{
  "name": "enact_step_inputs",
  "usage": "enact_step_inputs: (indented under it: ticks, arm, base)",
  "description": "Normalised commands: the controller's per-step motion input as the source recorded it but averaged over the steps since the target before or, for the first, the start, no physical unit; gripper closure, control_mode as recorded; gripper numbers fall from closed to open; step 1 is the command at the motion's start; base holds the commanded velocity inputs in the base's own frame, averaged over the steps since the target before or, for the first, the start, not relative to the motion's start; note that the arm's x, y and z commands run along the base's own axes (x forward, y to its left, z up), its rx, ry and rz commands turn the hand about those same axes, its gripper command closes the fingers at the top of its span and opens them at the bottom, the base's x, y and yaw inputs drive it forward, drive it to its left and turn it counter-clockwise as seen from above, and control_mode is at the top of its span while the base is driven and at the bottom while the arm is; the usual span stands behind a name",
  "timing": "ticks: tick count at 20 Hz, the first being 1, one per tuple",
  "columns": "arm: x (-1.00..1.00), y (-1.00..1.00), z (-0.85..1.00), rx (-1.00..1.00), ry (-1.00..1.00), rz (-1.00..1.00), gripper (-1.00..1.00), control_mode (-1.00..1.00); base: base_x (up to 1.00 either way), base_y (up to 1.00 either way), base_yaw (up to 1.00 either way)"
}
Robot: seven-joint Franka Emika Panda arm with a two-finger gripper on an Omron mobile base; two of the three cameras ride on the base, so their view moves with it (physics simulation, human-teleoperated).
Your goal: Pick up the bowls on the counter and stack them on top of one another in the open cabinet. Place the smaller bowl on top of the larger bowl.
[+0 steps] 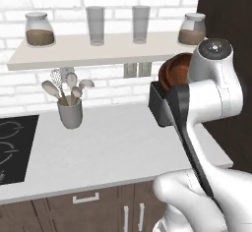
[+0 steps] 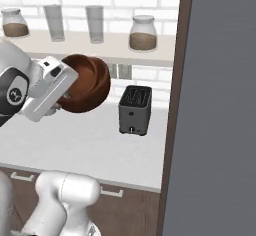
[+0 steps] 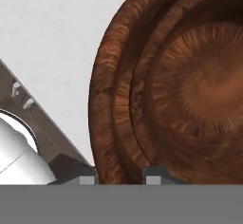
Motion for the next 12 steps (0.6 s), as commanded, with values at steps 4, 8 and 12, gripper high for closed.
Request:
enact_step_inputs:
  ticks: [4,8,12]
  arm:
    - [-0.02,0.33,1.0,0.11,-0.02,0.08,1.0,-1.0]
    - [-0.14,0.53,1.0,0.04,-0.1,0.19,1.0,-1.0]
    - [0.87,0.7,0.31,0.02,-0.01,0.22,1.0,-1.0]
  base:
    - [0.0,0.0,0.0]
    - [0.0,0.0,0.0]
    - [0.0,0.0,0.0]
